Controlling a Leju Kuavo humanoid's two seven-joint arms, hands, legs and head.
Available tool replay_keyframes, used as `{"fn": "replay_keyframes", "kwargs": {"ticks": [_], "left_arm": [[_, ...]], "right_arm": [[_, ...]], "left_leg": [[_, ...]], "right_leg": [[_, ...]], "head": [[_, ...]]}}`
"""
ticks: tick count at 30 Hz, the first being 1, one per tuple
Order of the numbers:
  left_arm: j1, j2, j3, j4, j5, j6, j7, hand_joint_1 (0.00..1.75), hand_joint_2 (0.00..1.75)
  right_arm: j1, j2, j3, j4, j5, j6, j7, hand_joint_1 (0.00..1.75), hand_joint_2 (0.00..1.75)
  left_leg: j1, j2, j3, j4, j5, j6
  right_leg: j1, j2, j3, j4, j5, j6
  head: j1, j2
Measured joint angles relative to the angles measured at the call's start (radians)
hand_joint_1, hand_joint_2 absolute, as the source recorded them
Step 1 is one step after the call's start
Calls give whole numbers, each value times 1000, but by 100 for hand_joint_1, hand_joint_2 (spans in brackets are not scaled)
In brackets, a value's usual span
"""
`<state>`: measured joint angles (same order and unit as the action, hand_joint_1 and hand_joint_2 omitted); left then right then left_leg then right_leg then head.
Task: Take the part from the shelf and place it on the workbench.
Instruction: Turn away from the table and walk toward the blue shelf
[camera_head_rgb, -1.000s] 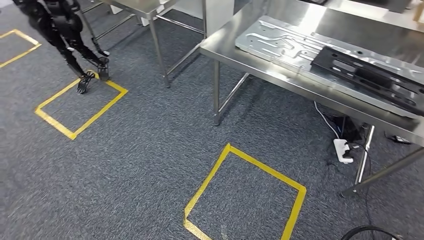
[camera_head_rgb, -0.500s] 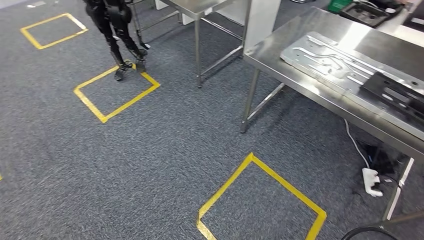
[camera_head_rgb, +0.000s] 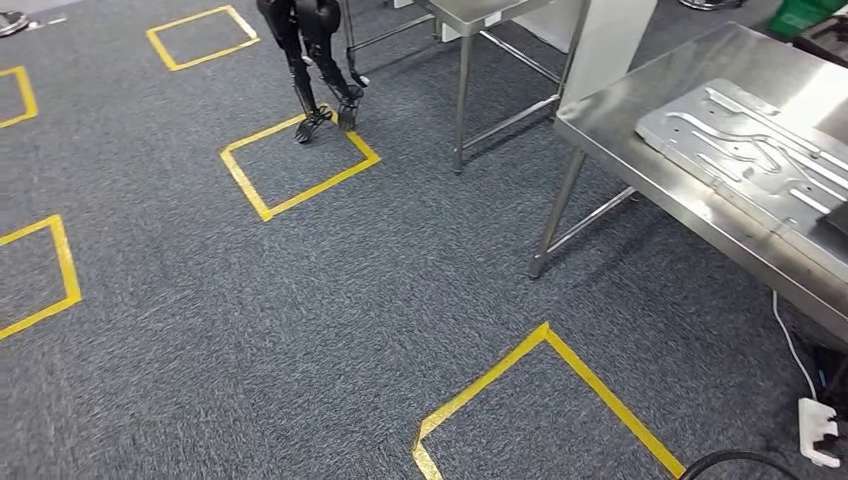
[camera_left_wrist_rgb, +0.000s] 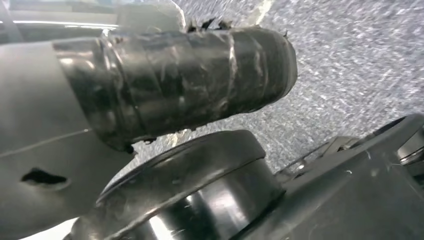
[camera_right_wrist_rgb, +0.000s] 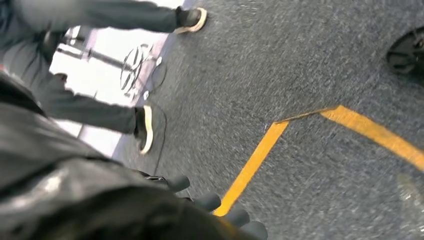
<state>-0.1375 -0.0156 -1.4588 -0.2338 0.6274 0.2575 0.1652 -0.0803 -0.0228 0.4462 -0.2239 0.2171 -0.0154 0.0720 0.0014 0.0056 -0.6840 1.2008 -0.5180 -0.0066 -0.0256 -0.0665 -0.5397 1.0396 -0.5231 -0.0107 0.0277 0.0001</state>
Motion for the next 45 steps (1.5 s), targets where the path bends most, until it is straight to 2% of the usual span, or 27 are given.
{"fn": "replay_keyframes", "kwargs": {"ticks": [2,3,4,6,7,9,11,13,14,16,18,20,22,24,26,27,29,30,31,33,35,36,38,40,42,43,45], "left_arm": [[-2,1,0,0,3,-6,4,0,0],[-3,1,0,0,3,-8,6,0,0],[-4,2,0,0,2,-9,7,0,0],[-2,3,0,0,2,-10,10,0,0],[0,4,0,0,2,-10,12,0,0],[1,5,0,0,2,-10,16,0,0],[-2,5,0,0,-1,-11,17,0,0],[-3,4,0,0,-4,-11,17,0,0],[-2,3,0,0,-4,-11,18,0,0],[-1,3,0,0,-7,-12,21,0,0],[-2,4,0,0,-12,-13,23,0,0],[-4,4,0,0,-16,-13,23,0,0],[-1,6,0,1,-18,-13,23,0,0],[2,6,0,1,-19,-13,23,0,0],[1,6,0,1,-21,-13,23,0,0],[0,6,0,1,-23,-13,23,0,0],[-1,6,0,1,-25,-13,23,0,0],[-1,6,0,1,-26,-13,23,0,0],[0,6,0,1,-27,-13,23,0,0],[-1,7,0,1,-28,-13,23,0,0],[-4,8,0,1,-29,-13,23,0,0],[-4,9,0,1,-29,-13,23,0,0],[0,9,0,1,-29,-13,23,0,0],[3,8,0,1,-30,-12,24,0,0],[-1,8,0,2,-31,-12,24,0,0],[-3,8,0,2,-31,-12,24,0,0],[-4,6,-1,2,-33,-12,23,0,0]], "right_arm": [[-1,1,5,0,7,4,0,0,0],[-2,2,9,0,10,5,0,0,0],[-3,3,14,0,13,6,0,0,0],[-7,3,24,-1,18,7,1,0,0],[-10,3,27,-1,20,7,2,0,0],[-13,2,33,-2,22,9,2,0,0],[-13,2,37,-2,23,11,3,0,0],[-11,2,38,-2,23,14,3,0,0],[-11,2,40,-2,23,16,3,0,0],[-10,1,48,-2,23,19,4,0,0],[-9,1,58,-1,23,23,5,0,0],[-11,1,67,-1,22,24,5,0,0],[-14,4,77,-1,21,25,5,0,0],[-14,5,84,-1,21,25,5,0,0],[-12,5,90,-1,20,25,5,0,0],[-11,5,93,-1,20,25,5,0,0],[-10,4,98,-1,18,26,5,0,0],[-10,5,100,-1,18,26,5,0,0],[-10,5,103,-1,17,27,5,0,0],[-11,7,107,-1,16,27,5,0,0],[-11,9,110,-1,16,27,5,0,0],[-12,9,112,-1,16,27,5,0,0],[-16,9,116,-2,16,27,5,0,0],[-18,8,120,-2,16,27,5,0,0],[-15,7,122,-2,16,27,5,0,0],[-14,7,123,-2,16,27,5,0,0],[-12,7,124,-2,13,27,5,0,0]], "left_leg": [[-10,43,64,-124,46,15],[-16,57,81,-158,52,22],[-22,63,86,-170,48,27],[-22,39,89,-177,51,34],[-19,28,96,-186,53,38],[-11,7,110,-203,59,47],[-8,-14,112,-206,61,52],[-8,-41,113,-204,59,54],[-7,-56,115,-203,58,53],[-3,-87,117,-194,52,47],[-3,-112,109,-177,42,35],[-2,-132,96,-167,40,23],[2,-152,87,-169,43,14],[-2,-117,74,-144,28,5],[-4,-46,25,-44,-24,-3],[-2,-24,-11,26,-56,-6],[0,-11,-63,123,-83,-6],[0,-10,-61,118,-68,-3],[-2,-6,-38,71,-37,4],[-14,29,38,-72,26,28],[-27,60,82,-156,48,45],[-30,61,84,-165,45,47],[-26,39,91,-179,52,46],[-16,17,108,-201,59,49],[-11,-5,116,-210,63,55],[-11,-19,116,-209,64,56],[-9,-50,117,-205,60,55]], "right_leg": [[3,-21,11,-1,-8,5],[5,-31,15,-2,-12,10],[7,-41,18,-4,-14,14],[8,-58,29,-12,-18,25],[8,-49,34,-11,-24,30],[6,-1,17,40,-59,37],[5,48,-53,174,-118,38],[5,62,-116,277,-139,40],[4,63,-124,274,-118,40],[-1,79,-88,159,-33,43],[-9,129,-47,48,14,42],[-9,154,-36,23,12,33],[-7,129,-33,22,13,19],[-10,102,-27,18,13,7],[-8,75,-23,14,12,-1],[-6,60,-23,14,11,-4],[-1,29,-20,14,7,-7],[1,16,-18,14,5,-8],[4,3,-13,14,2,-8],[11,-20,-3,12,-5,-7],[15,-38,4,9,-10,0],[16,-47,8,6,-12,4],[16,-57,17,2,-17,13],[15,-15,6,40,-45,22],[13,42,-52,154,-99,27],[13,54,-87,215,-119,29],[11,61,-121,256,-106,33]], "head": [[0,0],[0,0],[0,0],[1,0],[1,0],[2,0],[3,0],[3,0],[3,0],[3,0],[3,0],[2,0],[2,0],[0,0],[-3,0],[-4,0],[-4,0],[-4,0],[-4,0],[-4,0],[-4,0],[-4,0],[-3,0],[-2,0],[0,0],[0,0],[1,0]]}}
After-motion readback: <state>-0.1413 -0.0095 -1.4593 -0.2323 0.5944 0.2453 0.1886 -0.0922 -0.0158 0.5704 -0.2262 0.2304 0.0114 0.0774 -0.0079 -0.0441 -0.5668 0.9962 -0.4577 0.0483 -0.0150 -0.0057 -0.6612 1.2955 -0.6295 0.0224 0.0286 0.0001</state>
